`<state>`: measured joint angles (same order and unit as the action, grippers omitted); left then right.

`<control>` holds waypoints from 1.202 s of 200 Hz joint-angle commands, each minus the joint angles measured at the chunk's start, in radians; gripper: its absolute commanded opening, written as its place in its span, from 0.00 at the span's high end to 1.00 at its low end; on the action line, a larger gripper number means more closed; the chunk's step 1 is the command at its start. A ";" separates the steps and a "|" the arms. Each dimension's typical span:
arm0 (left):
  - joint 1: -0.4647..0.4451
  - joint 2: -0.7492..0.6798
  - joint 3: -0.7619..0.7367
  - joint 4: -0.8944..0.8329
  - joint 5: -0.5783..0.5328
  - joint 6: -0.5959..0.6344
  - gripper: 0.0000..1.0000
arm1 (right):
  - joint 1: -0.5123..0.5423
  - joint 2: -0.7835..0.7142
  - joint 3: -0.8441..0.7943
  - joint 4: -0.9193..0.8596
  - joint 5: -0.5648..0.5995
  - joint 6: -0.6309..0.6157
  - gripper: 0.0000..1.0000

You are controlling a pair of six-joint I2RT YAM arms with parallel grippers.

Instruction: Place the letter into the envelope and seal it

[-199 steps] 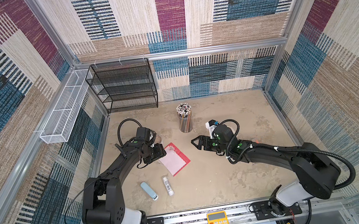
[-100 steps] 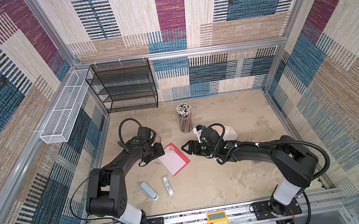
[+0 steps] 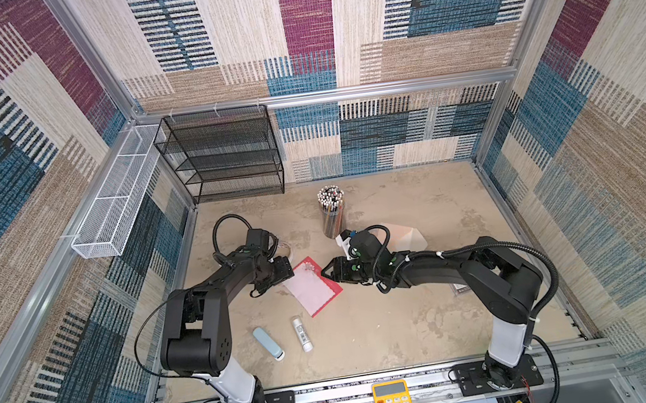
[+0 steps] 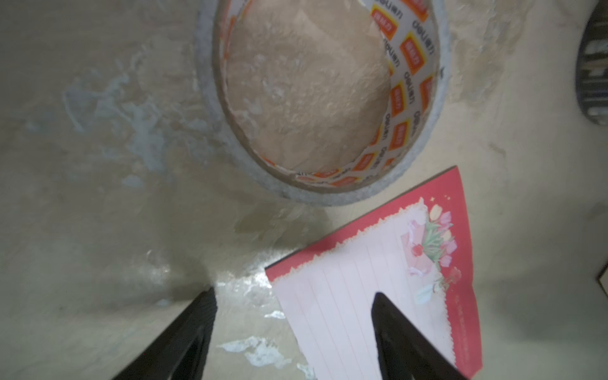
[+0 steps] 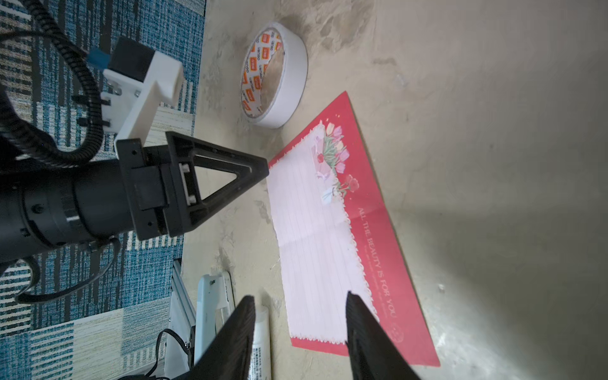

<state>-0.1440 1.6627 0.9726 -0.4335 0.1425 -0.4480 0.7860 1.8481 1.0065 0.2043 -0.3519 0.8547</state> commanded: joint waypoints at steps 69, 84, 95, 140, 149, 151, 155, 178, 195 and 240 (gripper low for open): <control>0.019 0.047 0.002 0.058 0.096 0.002 0.24 | 0.009 0.071 0.033 0.017 -0.036 0.009 0.70; 0.020 0.048 0.002 0.058 0.103 0.002 0.24 | 0.008 0.081 0.039 0.003 -0.033 0.003 0.72; 0.020 0.048 0.000 0.057 0.104 0.004 0.24 | 0.009 0.090 0.043 -0.015 -0.026 -0.003 0.73; 0.020 0.054 -0.017 0.067 0.133 -0.003 0.25 | 0.008 0.125 0.067 -0.117 0.017 -0.033 0.76; 0.021 0.055 -0.020 0.070 0.138 -0.002 0.25 | 0.009 0.135 0.075 -0.138 0.022 -0.041 0.77; 0.021 0.055 -0.022 0.070 0.138 -0.003 0.25 | 0.009 0.137 0.076 -0.141 0.023 -0.044 0.77; 0.021 0.055 -0.023 0.070 0.140 -0.003 0.25 | 0.009 0.142 0.080 -0.149 0.023 -0.046 0.77; 0.021 0.056 -0.029 0.066 0.149 -0.008 0.25 | 0.009 0.160 0.089 -0.188 0.036 -0.054 0.79; 0.021 0.050 -0.036 0.066 0.150 -0.012 0.25 | 0.008 0.169 0.095 -0.211 0.050 -0.060 0.80; 0.023 0.064 -0.048 0.080 0.191 -0.023 0.28 | 0.007 0.186 0.103 -0.259 0.083 -0.083 0.81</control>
<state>-0.1200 1.7027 0.9401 -0.2832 0.2928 -0.4515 0.7929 2.0109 1.1110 0.0765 -0.3462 0.7952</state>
